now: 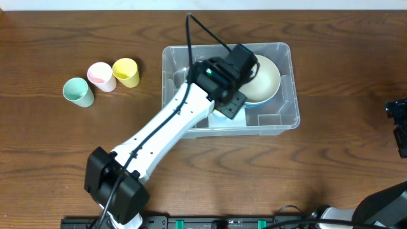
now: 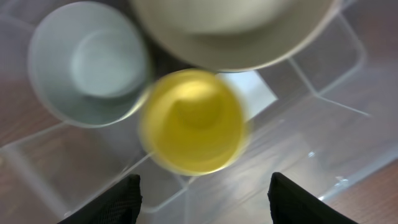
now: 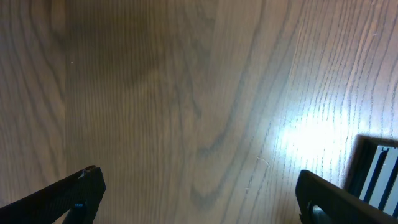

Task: Pack container
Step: 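Lower the yellow cup onto the white cup and release, then move the left gripper to the back yellow cup and grasp it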

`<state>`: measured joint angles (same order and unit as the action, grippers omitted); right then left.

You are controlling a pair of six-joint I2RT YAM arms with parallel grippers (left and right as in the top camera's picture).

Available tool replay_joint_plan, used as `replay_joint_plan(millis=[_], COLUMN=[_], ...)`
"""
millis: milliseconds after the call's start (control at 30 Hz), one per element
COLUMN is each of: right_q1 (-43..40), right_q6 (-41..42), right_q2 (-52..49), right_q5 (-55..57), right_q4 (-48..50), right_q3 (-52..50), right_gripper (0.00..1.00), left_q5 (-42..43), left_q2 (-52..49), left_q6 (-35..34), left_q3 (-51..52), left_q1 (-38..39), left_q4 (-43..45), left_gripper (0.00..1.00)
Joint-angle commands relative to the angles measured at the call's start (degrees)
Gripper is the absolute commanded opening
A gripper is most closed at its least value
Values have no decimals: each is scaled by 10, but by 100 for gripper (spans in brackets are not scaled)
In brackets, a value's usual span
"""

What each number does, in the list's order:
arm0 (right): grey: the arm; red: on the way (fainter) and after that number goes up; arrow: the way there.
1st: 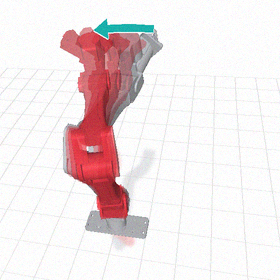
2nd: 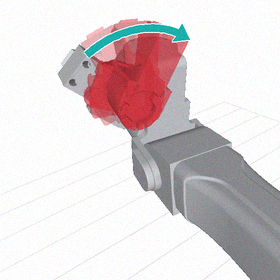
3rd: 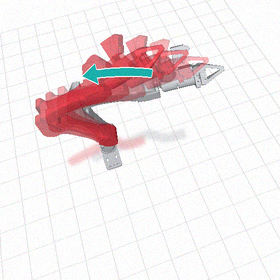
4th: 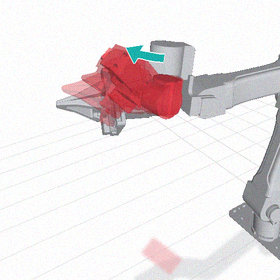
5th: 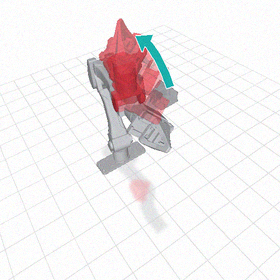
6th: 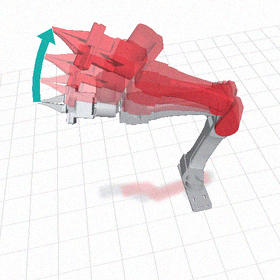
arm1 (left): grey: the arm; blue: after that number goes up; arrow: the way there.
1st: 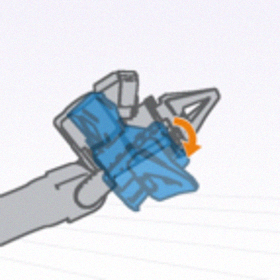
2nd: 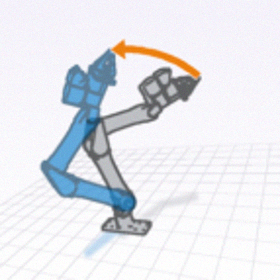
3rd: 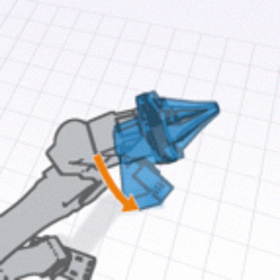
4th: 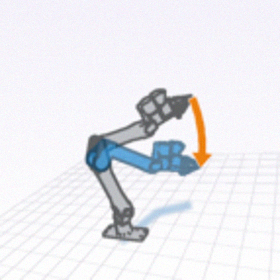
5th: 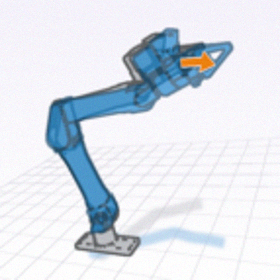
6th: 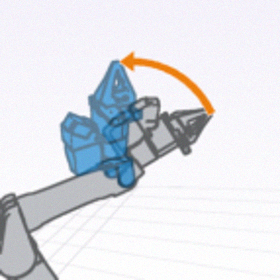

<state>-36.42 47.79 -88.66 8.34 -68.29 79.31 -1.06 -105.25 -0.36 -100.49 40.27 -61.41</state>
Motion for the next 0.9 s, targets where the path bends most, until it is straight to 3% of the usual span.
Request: replay_joint_plan(millis=[0, 233, 433, 867], right_q1=[-4, -4, -4, -4], right_q6=[10, 10, 10, 10], right_q2=[2, 2, 2, 2], right_q5=[2, 2, 2, 2], right_q4=[-1, -1, -1, -1], right_q3=[0, 0, 0, 0], right_gripper=[99, 99, 99, 99], left_q5=[-27, -26, -26, -26], left_q2=[43, 88, 63, -62], left_q6=[-36, -123, -130, -107], left_q3=[-48, -101, -103, -103], left_q1=[-56, -229, -340, -360], left_q4=[-15, -12, 9, 10], left_gripper=[66, 72, 73, 72])
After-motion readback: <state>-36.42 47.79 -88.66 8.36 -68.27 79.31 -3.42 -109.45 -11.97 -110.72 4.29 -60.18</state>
